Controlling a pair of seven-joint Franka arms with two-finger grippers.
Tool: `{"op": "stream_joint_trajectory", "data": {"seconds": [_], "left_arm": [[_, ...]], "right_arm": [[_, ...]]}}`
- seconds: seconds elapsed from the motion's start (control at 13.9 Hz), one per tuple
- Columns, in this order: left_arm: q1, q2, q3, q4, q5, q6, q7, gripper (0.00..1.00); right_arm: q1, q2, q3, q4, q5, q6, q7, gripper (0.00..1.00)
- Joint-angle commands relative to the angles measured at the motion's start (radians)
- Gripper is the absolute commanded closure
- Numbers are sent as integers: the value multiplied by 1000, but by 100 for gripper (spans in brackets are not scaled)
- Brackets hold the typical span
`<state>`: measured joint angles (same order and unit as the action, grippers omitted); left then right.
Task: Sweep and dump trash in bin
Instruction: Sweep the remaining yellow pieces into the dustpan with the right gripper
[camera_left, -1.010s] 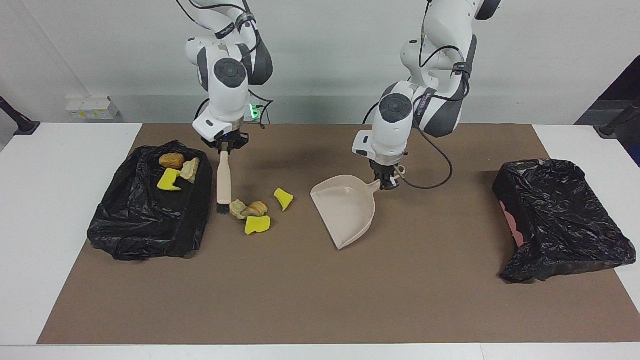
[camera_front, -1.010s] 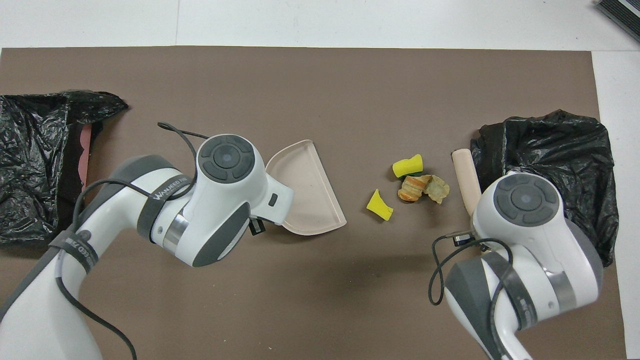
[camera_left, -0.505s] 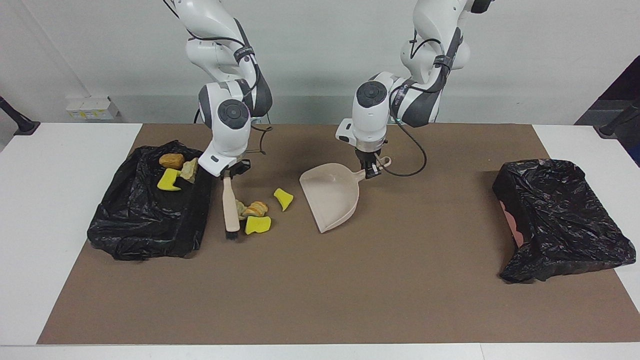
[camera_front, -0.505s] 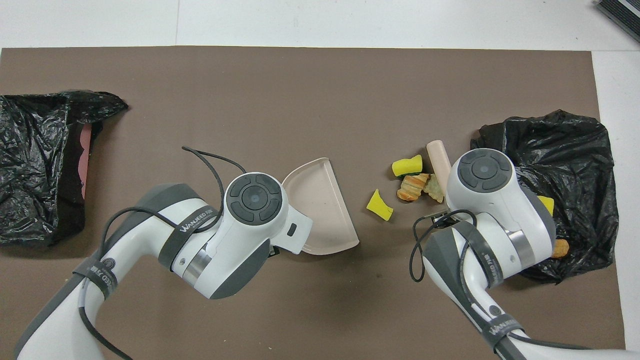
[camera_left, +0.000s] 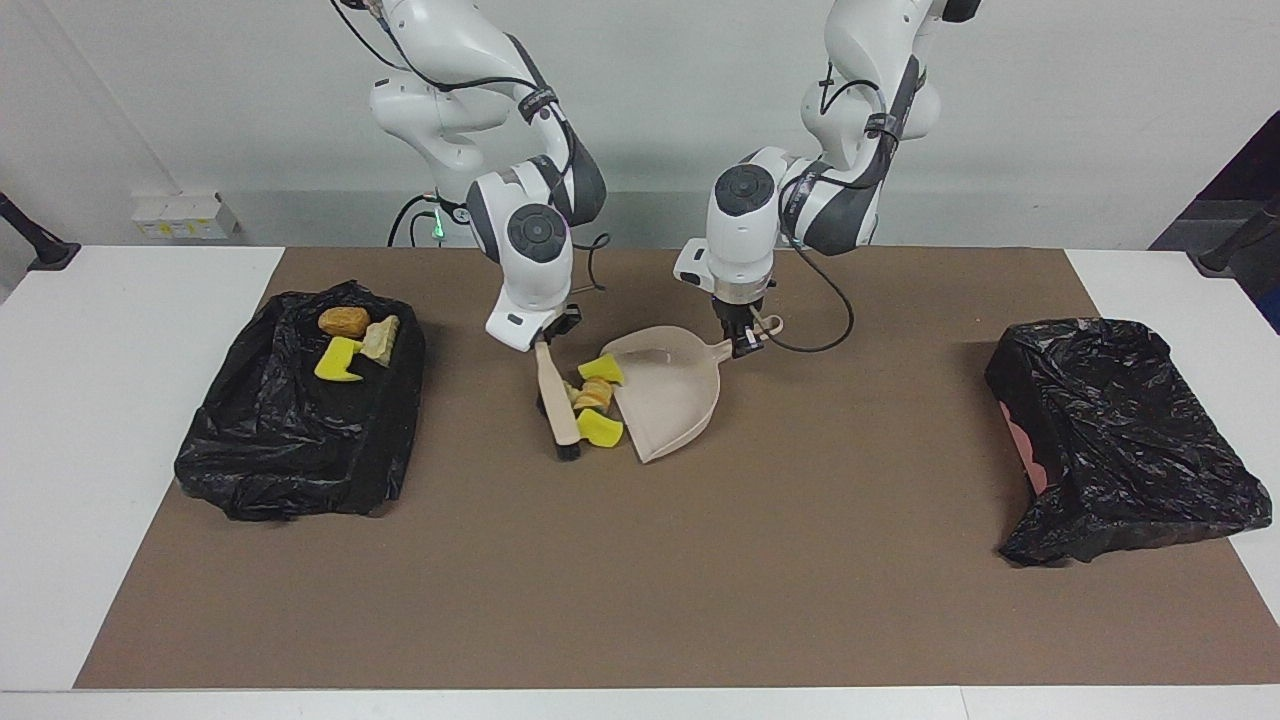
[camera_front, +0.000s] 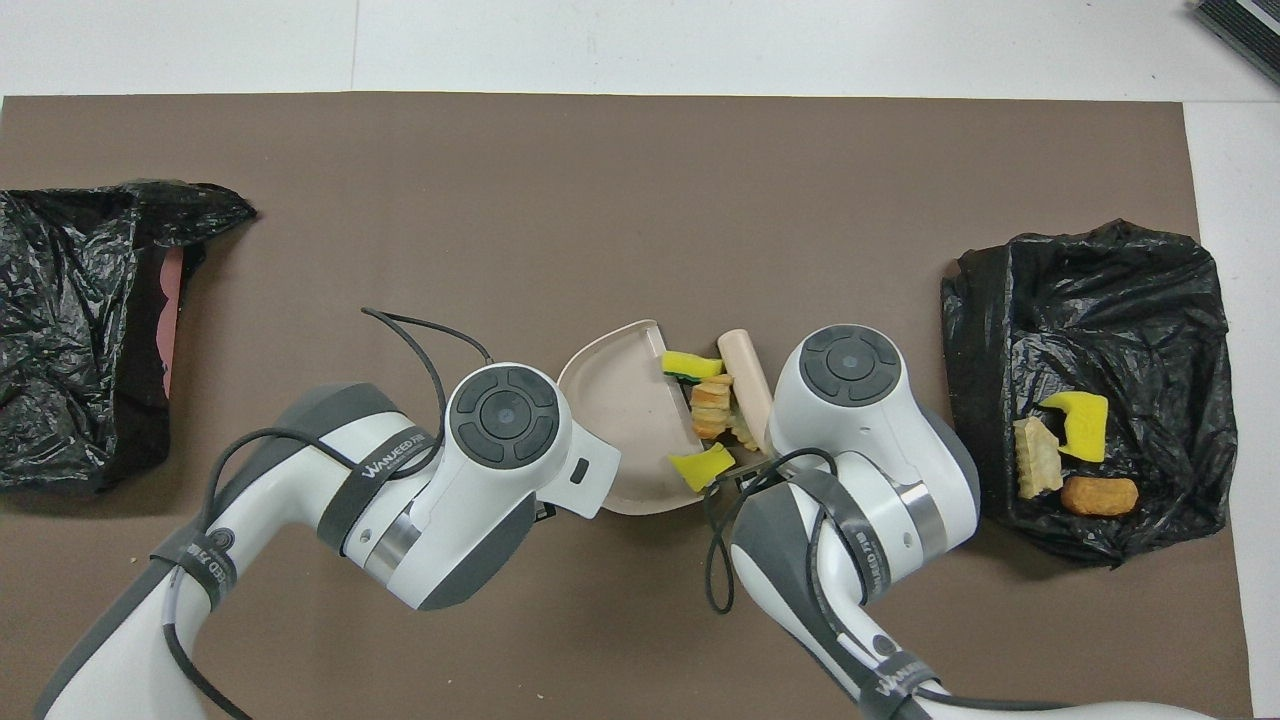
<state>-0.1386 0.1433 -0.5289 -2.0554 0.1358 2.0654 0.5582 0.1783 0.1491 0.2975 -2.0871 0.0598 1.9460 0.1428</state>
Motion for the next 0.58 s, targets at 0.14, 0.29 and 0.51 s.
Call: {"op": "stream_joint_trajectory", "data": {"seconds": [0.14,0.29,0.51], "left_arm": [[8,-40,1,-49,-2,25,18,100],[13,-40,6,-49,-2,27,84,100],[13,-37,36,-45,-2,27,181,100]], "right_arm": [[62,27,3,65,295,-7,-57,100],[75,14,0,94,304,-47,-51,100],[40,-69,-14,99,284,-131,-25,100]]}}
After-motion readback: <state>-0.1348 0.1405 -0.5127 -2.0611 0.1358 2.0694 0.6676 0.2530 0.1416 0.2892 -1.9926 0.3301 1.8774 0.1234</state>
